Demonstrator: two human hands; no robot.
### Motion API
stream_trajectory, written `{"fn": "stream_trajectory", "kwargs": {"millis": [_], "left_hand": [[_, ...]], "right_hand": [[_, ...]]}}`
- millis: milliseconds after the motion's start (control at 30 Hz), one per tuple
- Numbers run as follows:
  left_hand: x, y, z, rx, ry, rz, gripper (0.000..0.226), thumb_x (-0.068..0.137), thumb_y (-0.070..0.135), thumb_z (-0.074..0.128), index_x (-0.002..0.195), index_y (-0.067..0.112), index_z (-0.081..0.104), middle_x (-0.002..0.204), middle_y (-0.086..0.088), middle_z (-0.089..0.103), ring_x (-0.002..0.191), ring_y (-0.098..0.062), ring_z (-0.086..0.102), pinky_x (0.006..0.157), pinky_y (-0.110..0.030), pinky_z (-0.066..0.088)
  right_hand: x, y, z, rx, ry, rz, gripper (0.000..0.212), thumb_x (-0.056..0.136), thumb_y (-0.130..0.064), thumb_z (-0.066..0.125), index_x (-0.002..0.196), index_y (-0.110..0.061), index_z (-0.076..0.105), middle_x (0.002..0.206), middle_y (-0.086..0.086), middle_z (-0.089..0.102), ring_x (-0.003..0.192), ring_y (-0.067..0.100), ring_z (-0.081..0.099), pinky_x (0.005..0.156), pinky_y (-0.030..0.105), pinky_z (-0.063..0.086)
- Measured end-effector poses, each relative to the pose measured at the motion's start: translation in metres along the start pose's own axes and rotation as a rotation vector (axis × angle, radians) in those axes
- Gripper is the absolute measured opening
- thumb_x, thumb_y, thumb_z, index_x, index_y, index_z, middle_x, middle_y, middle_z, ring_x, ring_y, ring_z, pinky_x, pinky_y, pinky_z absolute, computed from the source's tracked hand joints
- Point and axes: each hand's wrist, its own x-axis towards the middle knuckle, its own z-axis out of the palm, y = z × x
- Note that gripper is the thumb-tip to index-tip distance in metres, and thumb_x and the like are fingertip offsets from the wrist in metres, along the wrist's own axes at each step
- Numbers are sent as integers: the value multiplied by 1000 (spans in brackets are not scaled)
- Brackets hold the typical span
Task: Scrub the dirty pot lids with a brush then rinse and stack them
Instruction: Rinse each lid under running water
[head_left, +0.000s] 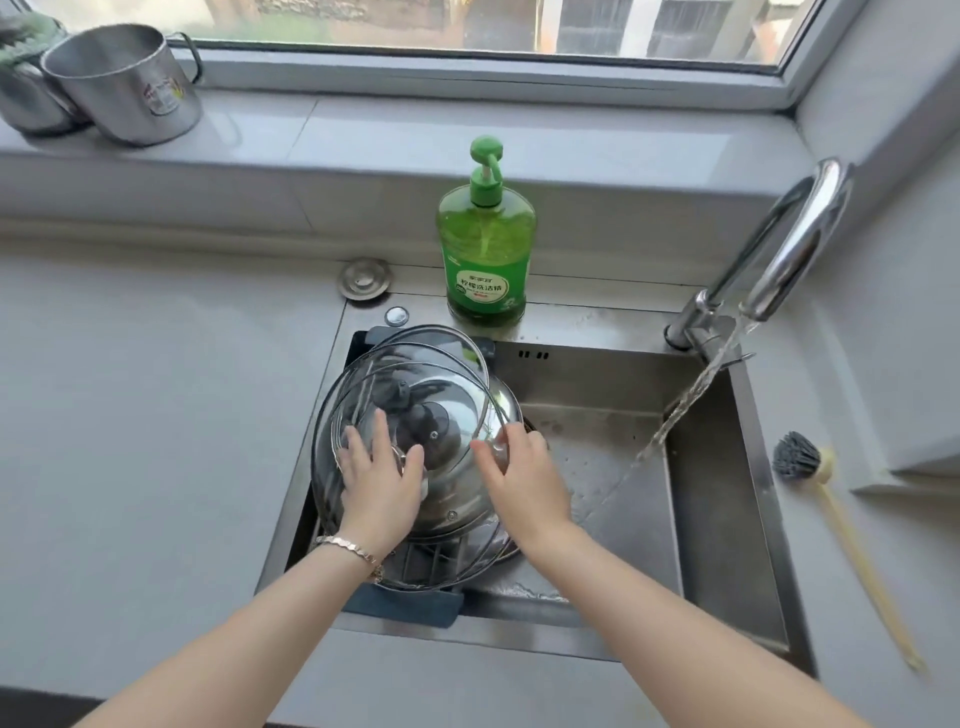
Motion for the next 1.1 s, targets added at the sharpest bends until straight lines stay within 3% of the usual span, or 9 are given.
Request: {"fn": "stream_trajectory", "kwargs": {"millis": [100, 200, 367, 433, 600, 700, 767, 967, 1100], "left_hand": [[0, 4, 6, 93, 38, -41, 62, 100, 41, 32, 151, 29, 0, 158, -11, -12, 145, -30, -11, 114, -51, 6], [-1, 5, 17, 110, 120, -63, 59, 100, 38, 29, 151, 28, 1, 158, -11, -11, 145, -29, -11, 114, -53, 4], [0, 4, 38, 85, 303, -75, 57, 99, 33, 32, 151, 28, 9, 158, -12, -3, 145, -29, -3, 114, -53, 2], [3, 4, 44, 80, 357, -81, 56, 99, 34, 31, 151, 27, 14, 158, -14, 1, 144, -31, 1, 114, -53, 3], [7, 0, 50, 76, 436, -79, 68, 84, 43, 23, 150, 26, 20, 157, -13, 9, 143, -32, 7, 113, -52, 5], [9, -2, 51, 64, 455, -81, 68, 84, 43, 23, 150, 27, 20, 157, -12, 9, 143, -30, 6, 114, -49, 4], [9, -3, 52, 68, 454, -82, 68, 84, 44, 23, 150, 28, 20, 157, -11, 9, 143, -29, 6, 114, -49, 4], [9, -4, 51, 75, 443, -89, 68, 84, 45, 22, 150, 29, 18, 157, -10, 9, 143, -28, 7, 113, -51, 6], [7, -4, 50, 118, 416, -84, 73, 81, 52, 13, 150, 29, 16, 157, -11, 10, 143, -30, 8, 113, -54, 8]], "right_hand": [[4, 26, -27, 31, -171, -45, 33, 95, -49, 39, 97, -23, 59, 85, -4, 50, 82, 15, 49, 68, 30, 38], [9, 78, -36, 200, -98, 146, 41, 98, -35, 41, 89, -2, 64, 73, 2, 53, 71, 15, 47, 64, 30, 34], [38, 165, 5, -28, -395, 485, 13, 88, -17, 50, 96, -11, 59, 91, 12, 56, 86, 26, 54, 88, 34, 47], [52, 178, 26, 21, -509, 564, 29, 88, -19, 56, 115, -11, 50, 107, 11, 53, 99, 26, 54, 95, 31, 43], [72, 178, 63, 520, -476, 981, 16, 91, -23, 57, 97, -9, 52, 57, 6, 43, 51, 15, 36, 39, 20, 32], [62, 176, 86, 760, -465, 1194, 35, 95, -27, 51, 125, -9, 46, 82, 17, 53, 71, 24, 51, 86, 23, 50], [54, 176, 99, 832, -428, 1238, 15, 95, -23, 53, 104, -10, 52, 73, 15, 50, 65, 26, 50, 104, 37, 41], [50, 169, 103, 844, -348, 1103, 19, 91, -18, 59, 77, -8, 53, 40, 2, 59, 40, 15, 59, 40, 24, 49], [51, 173, 76, 724, -224, 936, 19, 88, -8, 60, 104, 2, 56, 77, 14, 65, 48, 15, 63, 34, 19, 47]]}}
